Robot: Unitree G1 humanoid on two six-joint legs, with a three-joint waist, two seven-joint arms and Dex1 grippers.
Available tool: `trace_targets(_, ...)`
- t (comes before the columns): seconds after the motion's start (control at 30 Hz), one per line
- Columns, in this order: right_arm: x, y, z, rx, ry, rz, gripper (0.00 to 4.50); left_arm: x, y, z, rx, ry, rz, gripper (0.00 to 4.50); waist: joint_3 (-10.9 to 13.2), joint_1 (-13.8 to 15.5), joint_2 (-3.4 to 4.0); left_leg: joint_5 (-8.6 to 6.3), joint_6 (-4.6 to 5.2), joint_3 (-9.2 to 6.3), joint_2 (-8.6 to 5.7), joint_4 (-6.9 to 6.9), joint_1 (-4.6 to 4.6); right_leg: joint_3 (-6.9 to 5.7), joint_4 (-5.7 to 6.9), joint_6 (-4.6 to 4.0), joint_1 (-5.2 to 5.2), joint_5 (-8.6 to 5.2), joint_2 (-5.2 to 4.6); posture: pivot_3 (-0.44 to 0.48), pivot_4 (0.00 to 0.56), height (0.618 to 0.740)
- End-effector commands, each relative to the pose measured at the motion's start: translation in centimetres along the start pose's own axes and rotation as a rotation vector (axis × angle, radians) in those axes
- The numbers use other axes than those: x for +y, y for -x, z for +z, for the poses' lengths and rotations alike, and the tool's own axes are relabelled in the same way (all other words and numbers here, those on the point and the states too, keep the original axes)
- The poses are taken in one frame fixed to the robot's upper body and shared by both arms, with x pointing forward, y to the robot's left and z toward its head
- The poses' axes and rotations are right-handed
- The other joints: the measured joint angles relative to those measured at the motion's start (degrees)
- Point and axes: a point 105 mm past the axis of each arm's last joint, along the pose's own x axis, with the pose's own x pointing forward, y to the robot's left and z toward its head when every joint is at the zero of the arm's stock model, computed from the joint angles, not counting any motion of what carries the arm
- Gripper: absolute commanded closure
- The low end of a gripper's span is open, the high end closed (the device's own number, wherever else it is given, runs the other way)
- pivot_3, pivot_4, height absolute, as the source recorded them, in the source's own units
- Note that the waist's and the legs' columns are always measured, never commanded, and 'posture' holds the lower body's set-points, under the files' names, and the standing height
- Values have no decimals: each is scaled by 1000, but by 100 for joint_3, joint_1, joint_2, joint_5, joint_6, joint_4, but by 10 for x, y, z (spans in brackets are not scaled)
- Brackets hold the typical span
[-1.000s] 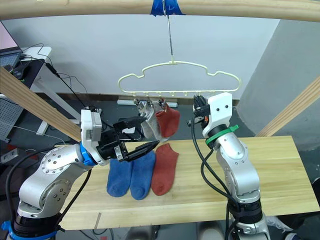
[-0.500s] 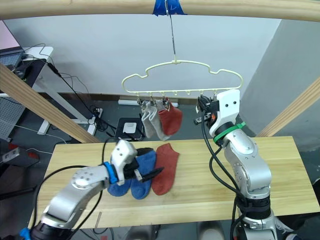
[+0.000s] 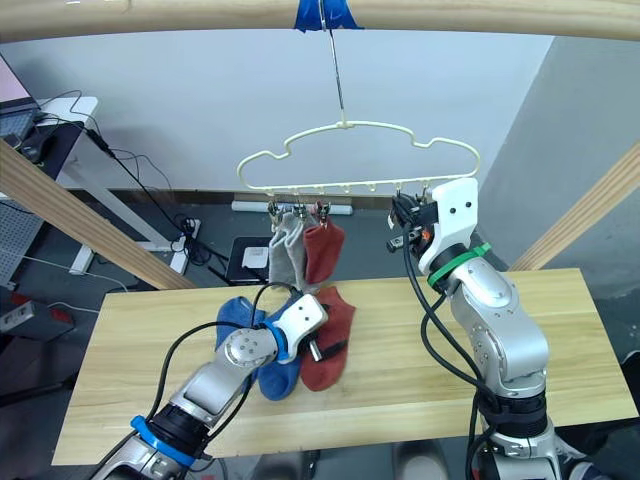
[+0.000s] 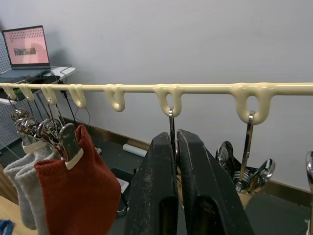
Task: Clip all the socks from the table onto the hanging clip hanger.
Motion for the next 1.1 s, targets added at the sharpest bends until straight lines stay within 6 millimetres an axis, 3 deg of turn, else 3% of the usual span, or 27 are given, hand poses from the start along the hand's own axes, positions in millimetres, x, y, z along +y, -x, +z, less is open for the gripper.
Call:
trace_targets(0.03, -3, 5, 8, -26, 9, -17, 4500, -7, -4, 1, -9, 10, -41, 912, 0, -1, 0, 0, 0, 0, -1, 1, 0, 0, 1, 0, 1, 0, -1, -193, 303, 740)
trace_targets(0.3, -5, 8, 6, -12, 5, -29, 4500, -9, -5, 4, -25, -33, -50, 3268, 0, -13, 0, 1, 1, 1, -1, 6, 1, 0, 3, 0, 3, 0, -1, -198, 304, 740)
trace_targets(0.47, -6, 9, 4, -5, 4, -30, 4500, -13, 0, 2, -36, -35, -63, 4462, 0, -19, 0, 1, 1, 0, -1, 4, 1, 0, 2, 0, 2, 0, -1, -189, 302, 740)
trace_targets(0.57, -7, 9, 3, -1, 1, -25, 4500, -13, 4, 10, -87, -19, -55, 4492, 0, -20, 0, 1, 1, -1, -1, 5, 1, 0, 3, 0, 3, 0, -2, -182, 298, 740)
trace_targets(0.7, -8, 10, 1, 18, -29, -6, 4500, -6, 19, 37, -242, -65, -11, 4492, 0, -12, 0, 1, 1, -2, -1, 5, 0, -1, 3, 0, 3, 0, -4, -178, 295, 740)
trace_targets(0.93, -13, 18, -5, 133, -178, 116, 4500, 6, 68, 80, -523, -357, 97, 4492, -1, -3, 1, 1, 1, -1, -1, 3, 2, 0, -2, 0, 7, 0, -10, -178, 292, 740)
trace_targets(1.1, -16, 21, -2, 182, -386, 160, 4500, 11, 85, 99, -648, -562, 204, 4492, -1, 14, 1, 1, 2, 0, -7, 5, 1, -2, -7, 0, 14, 0, -17, -181, 291, 740)
